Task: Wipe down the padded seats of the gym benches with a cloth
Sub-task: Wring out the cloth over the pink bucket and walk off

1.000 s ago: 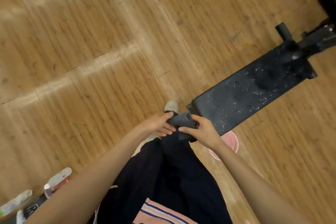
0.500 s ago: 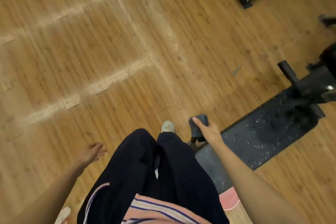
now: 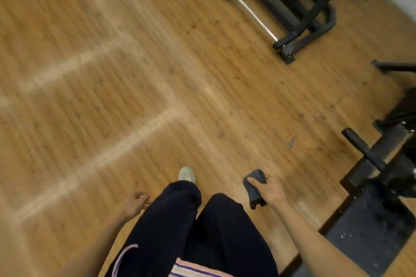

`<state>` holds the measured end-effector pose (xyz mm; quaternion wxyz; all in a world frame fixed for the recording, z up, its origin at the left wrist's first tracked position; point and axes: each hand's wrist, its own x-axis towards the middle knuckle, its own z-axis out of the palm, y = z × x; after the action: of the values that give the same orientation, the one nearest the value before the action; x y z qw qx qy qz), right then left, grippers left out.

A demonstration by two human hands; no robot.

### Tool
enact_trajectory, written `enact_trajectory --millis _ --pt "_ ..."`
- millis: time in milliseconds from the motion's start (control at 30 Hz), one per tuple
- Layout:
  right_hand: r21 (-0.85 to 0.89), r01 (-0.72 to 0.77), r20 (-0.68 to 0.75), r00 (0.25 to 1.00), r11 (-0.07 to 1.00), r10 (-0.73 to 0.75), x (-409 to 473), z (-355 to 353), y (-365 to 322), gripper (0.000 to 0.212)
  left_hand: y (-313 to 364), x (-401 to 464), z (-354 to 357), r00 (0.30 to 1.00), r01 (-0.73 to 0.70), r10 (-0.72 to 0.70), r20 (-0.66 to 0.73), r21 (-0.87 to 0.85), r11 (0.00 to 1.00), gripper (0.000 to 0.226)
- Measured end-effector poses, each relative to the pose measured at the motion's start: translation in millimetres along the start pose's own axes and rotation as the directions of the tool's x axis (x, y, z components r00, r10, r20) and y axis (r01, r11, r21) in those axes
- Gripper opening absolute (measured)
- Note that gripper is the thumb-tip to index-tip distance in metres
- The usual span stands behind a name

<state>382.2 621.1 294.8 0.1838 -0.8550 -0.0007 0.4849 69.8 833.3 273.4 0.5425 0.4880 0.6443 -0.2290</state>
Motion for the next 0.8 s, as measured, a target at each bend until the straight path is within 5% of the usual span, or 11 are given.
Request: enact_trajectory --millis 233,400,800 --pt "0.115 -0.205 -0.125 0.968 0.972 0.218 28 -43 -56 0.039 234 51 -76 0.965 -0.26 0.258 0.034 0.156 0.953 0.038" --pt "0.153 -0.314 -0.045 0.945 0.937 0.325 86 -70 -107 0.046 352 101 -98 0.949 -0.314 0.306 0.071 0.201 0.928 0.03" --pt "0.221 -0.049 -0.107 0.991 0.974 0.075 265 -222 -395 0.055 522 163 -144 0.989 -0.136 0.147 -0.025 0.257 0.957 0.031"
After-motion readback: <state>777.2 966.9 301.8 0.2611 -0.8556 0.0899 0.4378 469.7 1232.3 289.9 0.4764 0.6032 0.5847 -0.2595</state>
